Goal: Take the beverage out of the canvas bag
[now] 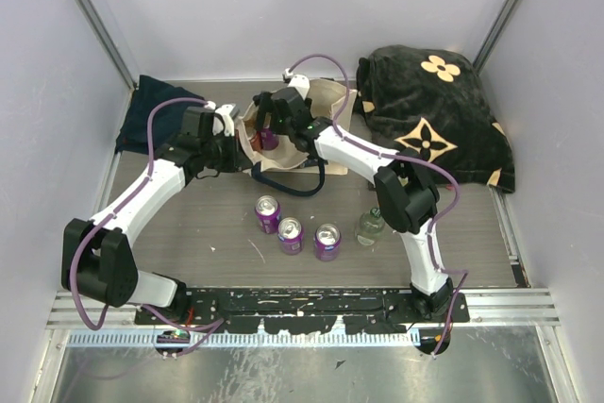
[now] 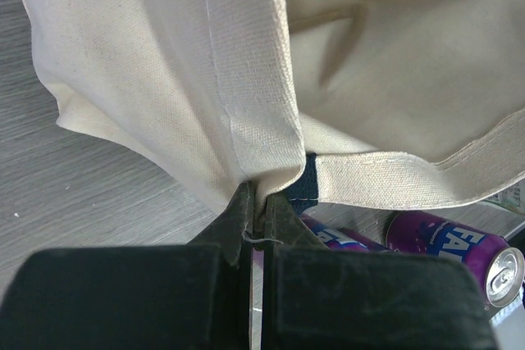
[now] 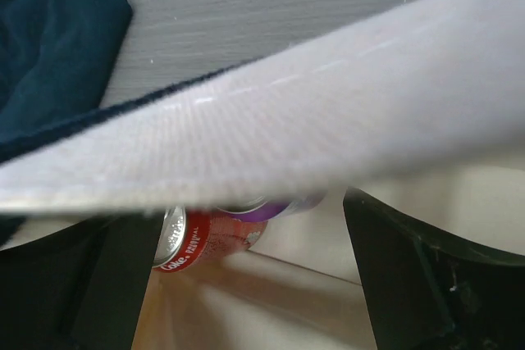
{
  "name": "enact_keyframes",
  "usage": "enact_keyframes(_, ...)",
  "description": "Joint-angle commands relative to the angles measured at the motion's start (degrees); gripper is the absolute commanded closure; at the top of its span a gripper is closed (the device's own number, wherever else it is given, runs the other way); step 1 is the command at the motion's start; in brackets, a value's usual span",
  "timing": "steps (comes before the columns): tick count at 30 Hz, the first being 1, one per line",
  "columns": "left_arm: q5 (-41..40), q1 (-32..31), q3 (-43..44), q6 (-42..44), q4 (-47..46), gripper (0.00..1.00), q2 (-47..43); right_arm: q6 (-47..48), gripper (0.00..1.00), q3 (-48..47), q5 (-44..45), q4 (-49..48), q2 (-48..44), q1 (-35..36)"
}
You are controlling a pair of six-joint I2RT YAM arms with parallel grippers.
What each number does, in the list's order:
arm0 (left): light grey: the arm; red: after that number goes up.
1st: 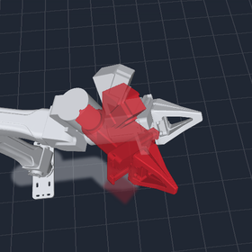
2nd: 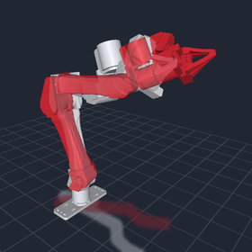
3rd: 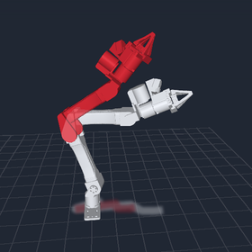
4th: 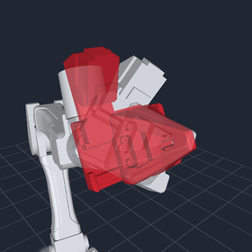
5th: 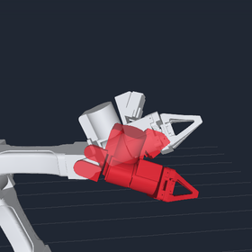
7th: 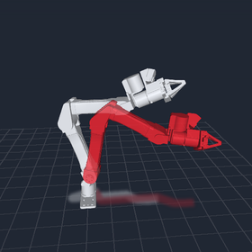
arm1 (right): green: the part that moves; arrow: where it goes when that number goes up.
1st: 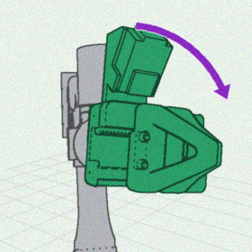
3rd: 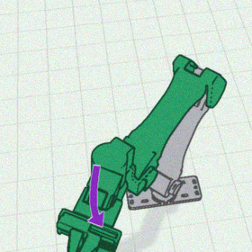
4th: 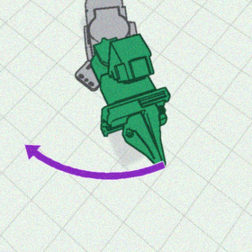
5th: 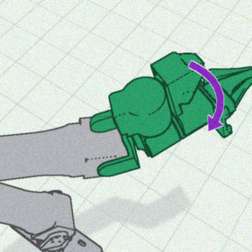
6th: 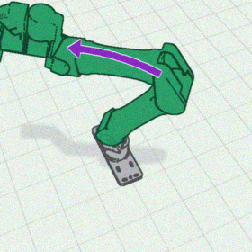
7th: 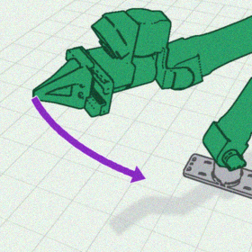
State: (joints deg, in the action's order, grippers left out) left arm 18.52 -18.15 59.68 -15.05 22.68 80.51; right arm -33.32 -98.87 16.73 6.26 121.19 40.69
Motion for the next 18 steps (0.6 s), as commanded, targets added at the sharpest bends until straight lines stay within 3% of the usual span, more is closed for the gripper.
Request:
enact_keyframes(1, -0.33, 0.12, -1.32, 0.03, 5.73, 0.99, 1.35, -0.71, 0.04, -0.32, 2.87, -4.55, -5.19, -0.45)
enact_keyframes(18, -0.46, 0.11, -2.00, 0.01, 5.98, 0.99, 0.77, 3.77, 0.06, -13.71, 1.53, 3.71, 5.59, 0.72)
